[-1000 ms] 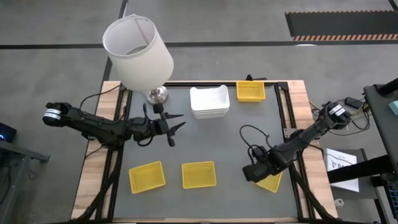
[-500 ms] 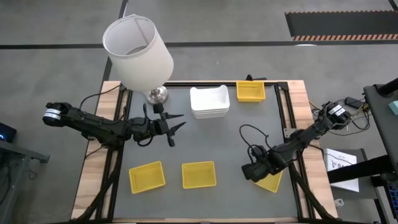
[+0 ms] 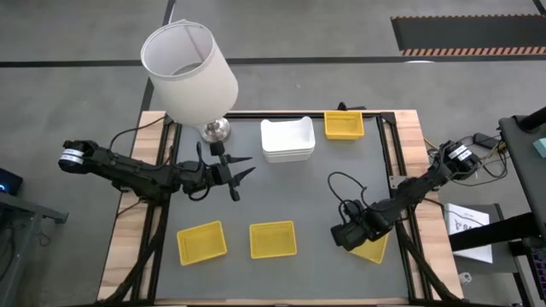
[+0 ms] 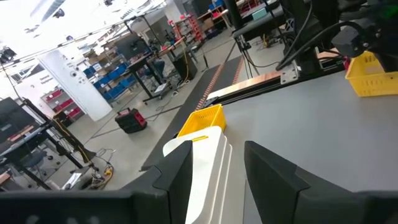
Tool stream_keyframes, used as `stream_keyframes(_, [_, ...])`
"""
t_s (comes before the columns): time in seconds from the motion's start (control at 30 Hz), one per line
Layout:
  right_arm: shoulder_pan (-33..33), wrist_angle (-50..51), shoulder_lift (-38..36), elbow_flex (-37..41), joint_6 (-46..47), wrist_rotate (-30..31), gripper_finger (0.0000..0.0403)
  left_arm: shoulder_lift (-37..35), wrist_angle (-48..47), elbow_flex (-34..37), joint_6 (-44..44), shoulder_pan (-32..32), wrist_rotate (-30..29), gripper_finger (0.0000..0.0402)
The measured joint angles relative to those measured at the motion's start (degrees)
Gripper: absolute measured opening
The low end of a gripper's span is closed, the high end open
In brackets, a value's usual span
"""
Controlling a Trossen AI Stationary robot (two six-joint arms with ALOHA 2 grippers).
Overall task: Stack baskets by color
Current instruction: Stack the yellow basket on the other yellow basket
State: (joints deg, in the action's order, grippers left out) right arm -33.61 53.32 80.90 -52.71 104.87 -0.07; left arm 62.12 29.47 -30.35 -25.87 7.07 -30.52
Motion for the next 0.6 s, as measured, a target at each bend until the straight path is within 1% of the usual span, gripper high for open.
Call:
stream_keyframes(0.13, [0.0,-0.03,0.2,0.0,-1.54,0.45,0.0089,0.01,0.02,0.28,0.03,0.02,0.01,0.0129])
stream_keyframes(0.37, [0.02,-0.12,0.2,-0.16,-6.63,2.9,0.0017,0.01,0.04,0.71,0.06,0.02,0.01,0.0129])
stream_keyframes(0.53, [0.17,0.04,0.2,-0.94,-10.36,3.19,0.0013,0.01,0.07,0.7,0.09,0.01,0.01,0.0129])
stream_keyframes(0.6, [0.32,0.17,0.2,-1.6,-14.09,3.32,0.0013,0.01,0.06,0.68,0.18,0.01,0.01,0.0129])
